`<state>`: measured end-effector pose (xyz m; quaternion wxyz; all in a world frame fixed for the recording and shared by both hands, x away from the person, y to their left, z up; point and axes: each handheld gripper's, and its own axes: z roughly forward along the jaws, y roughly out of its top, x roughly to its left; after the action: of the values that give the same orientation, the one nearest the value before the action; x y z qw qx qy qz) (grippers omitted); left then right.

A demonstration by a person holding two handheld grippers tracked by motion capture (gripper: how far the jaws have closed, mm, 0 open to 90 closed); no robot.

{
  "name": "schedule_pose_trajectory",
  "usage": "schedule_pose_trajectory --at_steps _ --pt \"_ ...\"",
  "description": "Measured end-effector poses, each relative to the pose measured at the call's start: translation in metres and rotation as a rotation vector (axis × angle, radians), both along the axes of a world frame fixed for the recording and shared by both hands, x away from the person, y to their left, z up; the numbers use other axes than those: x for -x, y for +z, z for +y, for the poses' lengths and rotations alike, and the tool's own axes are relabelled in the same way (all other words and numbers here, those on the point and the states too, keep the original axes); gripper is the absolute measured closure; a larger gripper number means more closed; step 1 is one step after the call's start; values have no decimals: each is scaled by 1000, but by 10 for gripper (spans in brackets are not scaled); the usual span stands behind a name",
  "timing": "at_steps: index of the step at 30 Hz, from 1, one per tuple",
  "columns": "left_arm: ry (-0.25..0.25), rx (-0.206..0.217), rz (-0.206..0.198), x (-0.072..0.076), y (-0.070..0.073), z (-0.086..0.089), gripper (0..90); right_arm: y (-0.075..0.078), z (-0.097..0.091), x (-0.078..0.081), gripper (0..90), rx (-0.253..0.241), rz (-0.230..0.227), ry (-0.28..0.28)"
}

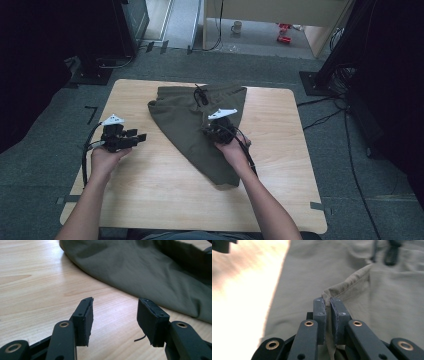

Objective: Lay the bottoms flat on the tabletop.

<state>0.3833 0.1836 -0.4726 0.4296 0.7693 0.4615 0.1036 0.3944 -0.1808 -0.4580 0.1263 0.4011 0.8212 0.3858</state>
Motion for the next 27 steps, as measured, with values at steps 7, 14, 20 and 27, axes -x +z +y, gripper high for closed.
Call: schedule_pose_trajectory --at_steps 7,14,20,27 --pt "5 9 -13 13 1 7 458 0 30 14 833 -3 21 85" --pt "28 30 -22 13 0 17 458 0 62 28 835 -14 36 161" --pt "43 34 -19 11 -1 22 458 -3 93 44 835 -24 45 233" --pt "44 40 -20 12 -1 27 463 -9 122 60 835 -33 58 304"
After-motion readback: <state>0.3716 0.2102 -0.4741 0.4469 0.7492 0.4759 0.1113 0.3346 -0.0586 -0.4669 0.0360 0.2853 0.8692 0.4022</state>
